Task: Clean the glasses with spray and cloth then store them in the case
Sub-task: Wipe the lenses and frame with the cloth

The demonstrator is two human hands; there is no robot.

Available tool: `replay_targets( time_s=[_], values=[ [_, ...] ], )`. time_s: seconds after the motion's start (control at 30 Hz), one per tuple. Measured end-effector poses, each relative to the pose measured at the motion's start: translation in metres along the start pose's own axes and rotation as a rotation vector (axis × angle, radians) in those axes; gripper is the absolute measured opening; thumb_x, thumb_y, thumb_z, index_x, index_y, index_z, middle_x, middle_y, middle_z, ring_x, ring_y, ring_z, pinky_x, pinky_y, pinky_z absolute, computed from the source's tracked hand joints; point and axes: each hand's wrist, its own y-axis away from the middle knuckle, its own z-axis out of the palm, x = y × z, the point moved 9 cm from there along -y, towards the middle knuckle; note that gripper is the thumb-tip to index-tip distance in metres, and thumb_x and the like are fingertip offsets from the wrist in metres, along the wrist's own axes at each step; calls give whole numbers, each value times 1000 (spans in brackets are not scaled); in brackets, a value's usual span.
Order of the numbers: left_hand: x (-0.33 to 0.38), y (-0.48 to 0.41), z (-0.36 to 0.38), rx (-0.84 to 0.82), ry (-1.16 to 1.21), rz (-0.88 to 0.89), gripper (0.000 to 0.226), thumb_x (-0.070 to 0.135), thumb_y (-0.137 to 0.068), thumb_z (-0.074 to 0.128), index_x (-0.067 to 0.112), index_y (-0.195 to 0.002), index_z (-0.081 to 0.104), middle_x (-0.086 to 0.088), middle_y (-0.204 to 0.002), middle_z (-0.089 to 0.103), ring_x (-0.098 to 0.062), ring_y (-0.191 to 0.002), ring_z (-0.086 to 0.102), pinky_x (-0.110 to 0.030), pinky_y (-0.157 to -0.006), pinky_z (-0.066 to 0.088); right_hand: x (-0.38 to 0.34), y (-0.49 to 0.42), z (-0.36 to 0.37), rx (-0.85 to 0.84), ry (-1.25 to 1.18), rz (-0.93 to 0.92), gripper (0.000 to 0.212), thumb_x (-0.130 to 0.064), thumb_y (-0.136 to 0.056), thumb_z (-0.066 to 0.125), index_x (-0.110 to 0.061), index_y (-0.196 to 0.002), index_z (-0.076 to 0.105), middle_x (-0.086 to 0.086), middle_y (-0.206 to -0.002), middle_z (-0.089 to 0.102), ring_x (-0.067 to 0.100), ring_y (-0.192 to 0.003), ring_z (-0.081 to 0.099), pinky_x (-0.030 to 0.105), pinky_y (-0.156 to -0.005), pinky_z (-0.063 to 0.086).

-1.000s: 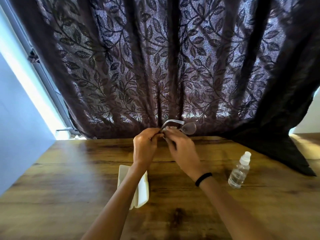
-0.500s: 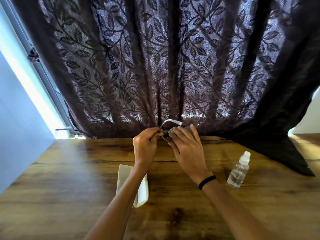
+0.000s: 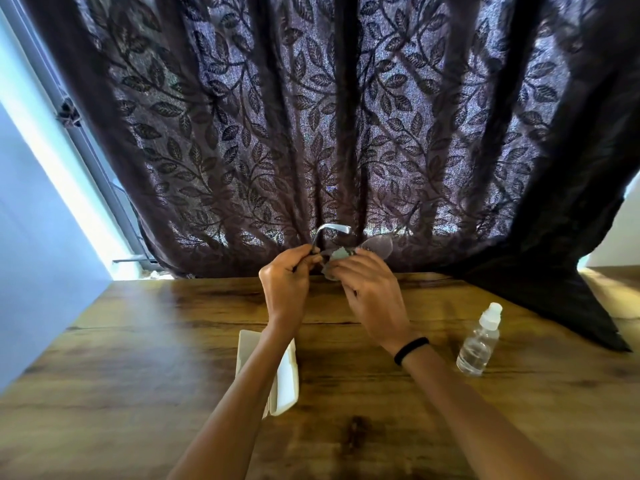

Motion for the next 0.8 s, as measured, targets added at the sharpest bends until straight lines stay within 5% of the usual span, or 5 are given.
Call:
replay_targets(
  time_s=[0.1, 0.3, 0.53, 0.67, 0.8],
  values=[
    [5, -1, 0, -19, -37, 47, 16, -9, -73, 68, -1, -87, 72, 4, -80, 66, 16, -75, 57, 0, -68, 42, 8, 2, -5, 32, 120, 26, 17, -11, -79, 69, -13, -96, 69, 1, -97, 72, 17, -96, 63, 35, -103, 39],
    [7, -1, 5, -39, -11, 71, 17, -10, -74, 67, -1, -87, 71, -3, -81, 70, 9, -76, 60, -4, -71, 46, 18, 0, 7, -115, 165, 108, 35, -30, -88, 56, -10, -116, 60, 4, -123, 62, 24, -124, 48, 39, -113, 25],
    [5, 1, 2, -24, 10, 66, 16, -4, -76, 67, 0, -91, 71, -3, -84, 70, -2, -76, 65, -11, -72, 52, 8, 4, 25, -294, -52, 43, 45, -7, -91, 44, -14, -135, 42, 2, -144, 42, 9, -135, 24, 32, -116, 11],
    [-1, -2, -6, 17, 0, 17, 14, -6, -77, 66, -2, -90, 71, -11, -83, 72, -16, -73, 69, -28, -70, 57, 4, 3, 17, -282, -20, -64, 51, 9, -83, 52, -16, -128, 52, 2, -132, 55, 16, -128, 45, 36, -113, 24],
    [2, -2, -5, 6, -37, 48, 16, -8, -75, 67, -2, -89, 71, -10, -81, 72, -6, -70, 64, -14, -68, 52, 6, 5, 4, -206, -6, -76, 41, 10, -78, 58, -10, -112, 65, 6, -116, 67, 21, -114, 58, 42, -106, 36]
  ],
)
